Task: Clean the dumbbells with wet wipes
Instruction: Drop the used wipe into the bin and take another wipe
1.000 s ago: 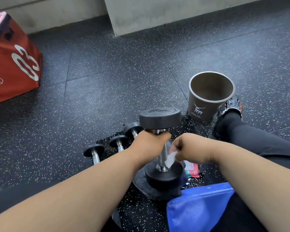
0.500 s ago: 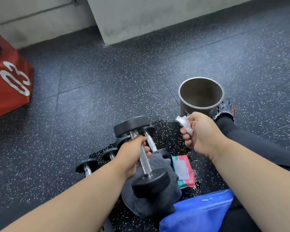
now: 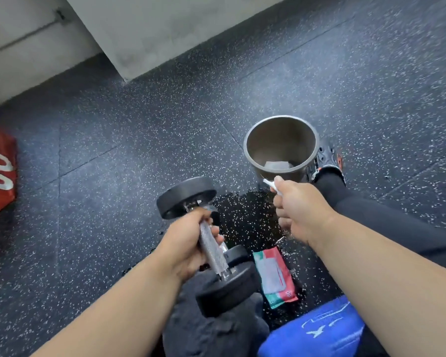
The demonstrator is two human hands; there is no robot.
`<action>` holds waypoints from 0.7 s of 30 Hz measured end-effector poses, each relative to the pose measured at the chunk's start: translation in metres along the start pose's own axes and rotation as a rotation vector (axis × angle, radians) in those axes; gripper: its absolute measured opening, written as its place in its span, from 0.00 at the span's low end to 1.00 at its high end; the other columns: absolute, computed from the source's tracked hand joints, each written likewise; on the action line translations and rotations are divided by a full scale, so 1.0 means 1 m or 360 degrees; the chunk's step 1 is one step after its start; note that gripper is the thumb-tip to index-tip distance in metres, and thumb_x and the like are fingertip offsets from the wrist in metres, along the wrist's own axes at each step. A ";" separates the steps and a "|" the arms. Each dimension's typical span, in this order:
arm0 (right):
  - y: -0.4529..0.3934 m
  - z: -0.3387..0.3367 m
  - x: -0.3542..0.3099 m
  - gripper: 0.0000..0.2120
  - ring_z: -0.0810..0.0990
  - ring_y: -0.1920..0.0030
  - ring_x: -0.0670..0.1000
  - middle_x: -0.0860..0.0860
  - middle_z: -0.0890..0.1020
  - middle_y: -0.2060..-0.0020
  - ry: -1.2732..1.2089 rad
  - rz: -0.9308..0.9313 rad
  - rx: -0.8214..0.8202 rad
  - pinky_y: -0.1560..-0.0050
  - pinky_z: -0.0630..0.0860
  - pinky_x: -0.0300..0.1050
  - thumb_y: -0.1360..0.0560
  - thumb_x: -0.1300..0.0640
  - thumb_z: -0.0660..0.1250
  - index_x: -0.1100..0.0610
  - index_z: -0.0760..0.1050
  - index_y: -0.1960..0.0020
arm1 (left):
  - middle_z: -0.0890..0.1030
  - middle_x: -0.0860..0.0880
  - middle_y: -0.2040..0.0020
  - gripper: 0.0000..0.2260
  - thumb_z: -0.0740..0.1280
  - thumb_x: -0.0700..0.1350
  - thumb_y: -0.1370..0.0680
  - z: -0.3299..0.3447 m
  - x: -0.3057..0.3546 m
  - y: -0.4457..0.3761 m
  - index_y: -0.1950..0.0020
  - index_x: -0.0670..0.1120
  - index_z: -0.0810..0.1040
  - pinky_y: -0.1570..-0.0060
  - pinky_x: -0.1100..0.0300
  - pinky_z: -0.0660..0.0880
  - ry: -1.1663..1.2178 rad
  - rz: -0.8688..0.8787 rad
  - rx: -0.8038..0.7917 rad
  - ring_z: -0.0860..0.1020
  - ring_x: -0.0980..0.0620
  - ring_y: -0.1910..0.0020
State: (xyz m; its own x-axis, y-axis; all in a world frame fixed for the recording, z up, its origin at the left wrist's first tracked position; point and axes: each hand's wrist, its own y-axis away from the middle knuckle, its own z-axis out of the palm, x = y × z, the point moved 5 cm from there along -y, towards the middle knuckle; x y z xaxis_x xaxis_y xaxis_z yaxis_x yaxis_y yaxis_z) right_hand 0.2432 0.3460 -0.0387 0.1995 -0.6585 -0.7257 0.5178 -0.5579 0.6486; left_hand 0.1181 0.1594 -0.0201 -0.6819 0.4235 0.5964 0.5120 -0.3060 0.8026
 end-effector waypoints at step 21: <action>-0.073 -0.031 -0.008 0.12 0.54 0.75 0.45 0.45 0.61 0.73 0.0121 0.0093 0.0123 0.74 0.52 0.40 0.13 0.50 0.61 0.53 0.68 0.53 | 0.72 0.46 0.61 0.04 0.62 0.40 0.15 0.088 -0.034 -0.283 0.50 0.44 0.72 0.61 0.55 0.72 -0.0141 -0.0155 0.0231 0.72 0.51 0.65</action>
State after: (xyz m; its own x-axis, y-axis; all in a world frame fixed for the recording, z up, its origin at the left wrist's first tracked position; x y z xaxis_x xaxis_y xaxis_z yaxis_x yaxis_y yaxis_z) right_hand 0.2297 0.4081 -0.0875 0.2913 -0.6526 -0.6995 0.4385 -0.5588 0.7039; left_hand 0.0424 0.3068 -0.2682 -0.6864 0.5204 0.5079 0.5202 -0.1367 0.8430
